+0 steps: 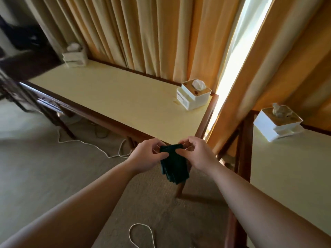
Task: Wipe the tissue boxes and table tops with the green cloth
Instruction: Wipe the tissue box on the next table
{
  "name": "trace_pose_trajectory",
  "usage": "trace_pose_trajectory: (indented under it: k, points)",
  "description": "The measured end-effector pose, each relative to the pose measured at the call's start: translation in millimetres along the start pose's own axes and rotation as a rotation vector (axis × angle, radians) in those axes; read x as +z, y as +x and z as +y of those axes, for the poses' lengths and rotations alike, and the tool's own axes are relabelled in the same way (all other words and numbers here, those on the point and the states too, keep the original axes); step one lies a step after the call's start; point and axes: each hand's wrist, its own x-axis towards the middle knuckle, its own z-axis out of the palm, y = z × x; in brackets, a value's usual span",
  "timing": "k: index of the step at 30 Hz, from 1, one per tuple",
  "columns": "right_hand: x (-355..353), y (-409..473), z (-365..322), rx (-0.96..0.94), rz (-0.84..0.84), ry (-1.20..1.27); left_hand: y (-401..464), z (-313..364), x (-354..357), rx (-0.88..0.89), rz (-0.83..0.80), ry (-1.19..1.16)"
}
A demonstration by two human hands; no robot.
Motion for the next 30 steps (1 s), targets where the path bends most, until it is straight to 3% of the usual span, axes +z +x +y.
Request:
trace_pose_trajectory:
  k: [9, 19, 23, 26, 30]
  points:
    - [21, 89, 6, 0.062, 0.145, -0.118, 80, -25, -36, -0.039, 0.091, -0.051]
    - [-4, 203, 62, 0.254, 0.172, -0.300, 257, -69, -71, -0.105, -0.154, 0.142]
    - [-10, 236, 68, 0.330, 0.197, -0.309, 307, -86, -82, -0.158, -0.170, 0.280]
    - [-13, 254, 72, 0.401, 0.224, -0.307, 338, -85, -89, -0.122, -0.188, 0.298]
    - [-18, 278, 78, 0.518, 0.386, -0.277, 386, -68, -95, -0.015, -0.191, 0.271]
